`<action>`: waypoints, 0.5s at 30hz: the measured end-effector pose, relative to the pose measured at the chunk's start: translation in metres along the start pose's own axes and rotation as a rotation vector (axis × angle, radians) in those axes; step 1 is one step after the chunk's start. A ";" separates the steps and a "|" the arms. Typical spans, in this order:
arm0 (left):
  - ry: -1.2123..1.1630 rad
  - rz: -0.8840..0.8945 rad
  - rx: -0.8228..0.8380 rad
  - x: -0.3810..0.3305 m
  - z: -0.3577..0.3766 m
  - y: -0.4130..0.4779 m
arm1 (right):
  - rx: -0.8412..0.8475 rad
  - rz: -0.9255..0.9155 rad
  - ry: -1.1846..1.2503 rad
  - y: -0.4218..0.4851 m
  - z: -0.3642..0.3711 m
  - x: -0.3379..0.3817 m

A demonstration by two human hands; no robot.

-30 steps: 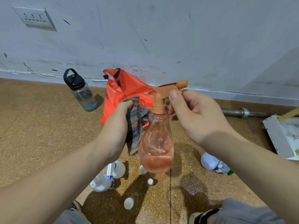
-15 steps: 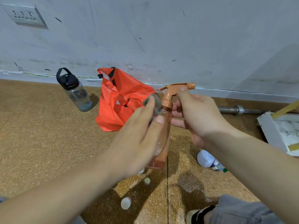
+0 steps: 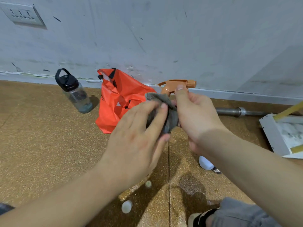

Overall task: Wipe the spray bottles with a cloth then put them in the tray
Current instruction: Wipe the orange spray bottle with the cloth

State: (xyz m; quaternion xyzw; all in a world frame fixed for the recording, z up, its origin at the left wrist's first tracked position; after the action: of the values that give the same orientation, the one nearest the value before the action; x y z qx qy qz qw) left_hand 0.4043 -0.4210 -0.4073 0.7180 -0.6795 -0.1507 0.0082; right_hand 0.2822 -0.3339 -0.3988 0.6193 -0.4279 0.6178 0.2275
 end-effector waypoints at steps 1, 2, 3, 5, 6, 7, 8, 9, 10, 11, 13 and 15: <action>-0.093 -0.050 0.006 0.006 0.002 0.003 | -0.026 -0.019 0.011 0.001 0.000 0.003; -0.243 -0.130 0.001 0.015 0.002 0.006 | -0.052 -0.031 0.028 0.001 -0.001 0.005; -0.435 -0.227 -0.014 0.024 0.003 0.009 | -0.068 -0.040 0.056 0.001 -0.003 0.007; -0.865 -0.465 0.036 0.041 0.014 0.010 | -0.088 -0.040 0.105 0.002 -0.010 0.009; -1.047 -0.582 0.091 0.046 0.023 0.009 | -0.093 -0.029 0.124 0.002 -0.013 0.007; -1.174 -0.669 0.143 0.047 0.029 0.007 | -0.090 -0.014 0.150 0.001 -0.015 0.007; -1.239 -0.743 0.176 0.047 0.034 0.006 | -0.075 0.004 0.178 0.001 -0.017 0.004; -1.277 -0.810 0.194 0.047 0.036 0.006 | -0.059 0.021 0.201 0.002 -0.018 0.000; -1.304 -0.848 0.195 0.048 0.038 0.006 | -0.052 0.040 0.217 0.002 -0.018 -0.003; -1.310 -0.849 0.165 0.048 0.037 0.007 | -0.051 0.060 0.235 0.002 -0.017 -0.005; -1.075 -0.663 0.084 0.041 0.024 0.010 | -0.056 0.085 0.247 0.001 -0.016 -0.008; -0.634 -0.348 0.059 0.019 0.012 0.008 | -0.054 0.098 0.222 -0.002 -0.012 -0.011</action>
State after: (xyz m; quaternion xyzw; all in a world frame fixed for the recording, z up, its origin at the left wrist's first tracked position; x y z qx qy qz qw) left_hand 0.3946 -0.4384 -0.4208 0.7405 -0.5198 -0.3454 -0.2496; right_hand 0.2779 -0.3203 -0.4068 0.5190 -0.4465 0.6811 0.2596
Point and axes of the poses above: each hand's wrist, its own y-axis towards the middle knuckle, its own z-axis out of the palm, x = y × z, the point moved 4 cm from there along y, towards the middle knuckle, and after that the axes turned 9 degrees about x, right-handed, at the moved point
